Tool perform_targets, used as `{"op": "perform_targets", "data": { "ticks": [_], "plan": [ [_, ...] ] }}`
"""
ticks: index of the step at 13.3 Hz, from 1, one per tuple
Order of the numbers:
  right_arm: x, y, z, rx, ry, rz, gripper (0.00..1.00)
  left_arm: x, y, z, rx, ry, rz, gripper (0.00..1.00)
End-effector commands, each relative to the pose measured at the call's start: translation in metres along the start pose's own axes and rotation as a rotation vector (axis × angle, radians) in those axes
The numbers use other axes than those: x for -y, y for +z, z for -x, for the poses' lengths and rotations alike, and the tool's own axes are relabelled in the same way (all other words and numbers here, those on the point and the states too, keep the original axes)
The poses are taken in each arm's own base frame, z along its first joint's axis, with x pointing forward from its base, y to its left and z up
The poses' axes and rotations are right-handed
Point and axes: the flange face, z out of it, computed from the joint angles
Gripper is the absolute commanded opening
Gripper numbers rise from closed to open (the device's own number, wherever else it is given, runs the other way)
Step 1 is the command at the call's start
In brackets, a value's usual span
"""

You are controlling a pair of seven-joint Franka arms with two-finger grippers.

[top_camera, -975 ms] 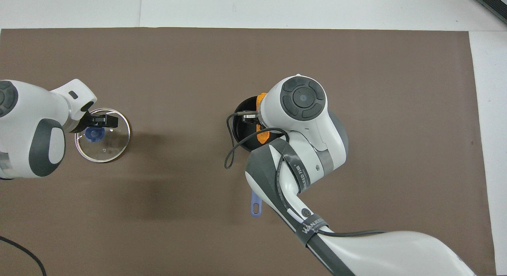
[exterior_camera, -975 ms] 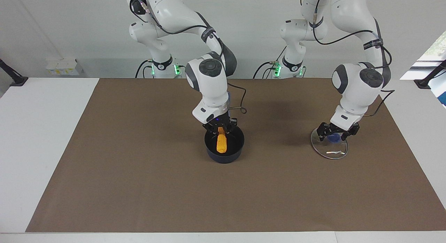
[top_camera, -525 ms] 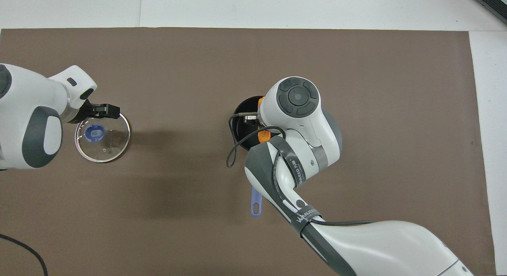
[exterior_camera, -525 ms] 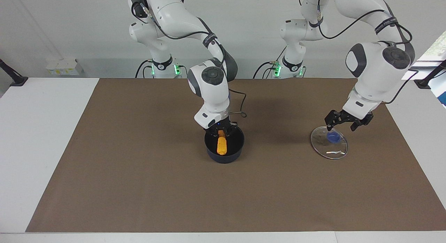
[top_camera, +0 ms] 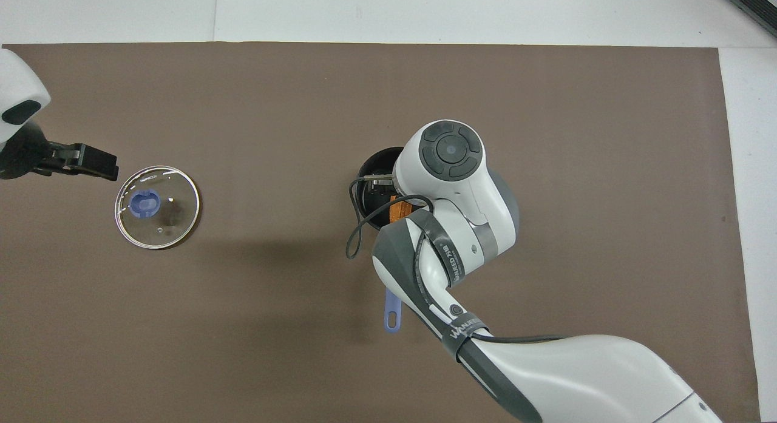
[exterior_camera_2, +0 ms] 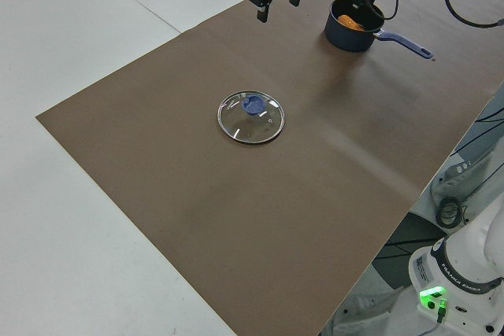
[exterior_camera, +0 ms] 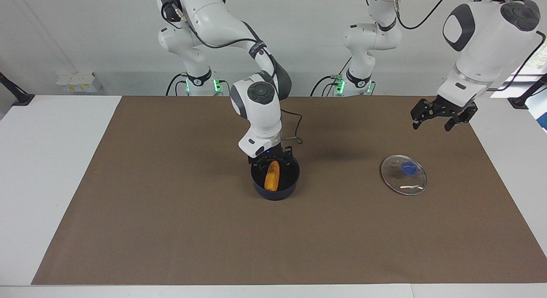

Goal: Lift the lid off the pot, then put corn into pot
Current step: 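Drop corn into the pot with the right gripper while the left gripper withdraws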

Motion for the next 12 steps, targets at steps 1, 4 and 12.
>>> {"op": "perform_targets", "data": {
  "ticks": [1, 4, 12],
  "plan": [
    [0.003, -0.007, -0.004, -0.029, 0.006, -0.005, 1.0, 0.0, -0.028, 0.009, 0.032, 0.027, 0.001, 1.0],
    [-0.023, -0.048, -0.018, -0.083, 0.044, -0.024, 1.0, -0.002, -0.035, 0.008, 0.032, 0.055, 0.009, 1.0],
    [-0.185, -0.194, -0.037, -0.138, 0.181, 0.005, 1.0, 0.001, -0.033, 0.01, 0.038, 0.033, 0.013, 1.0]
  ]
}}
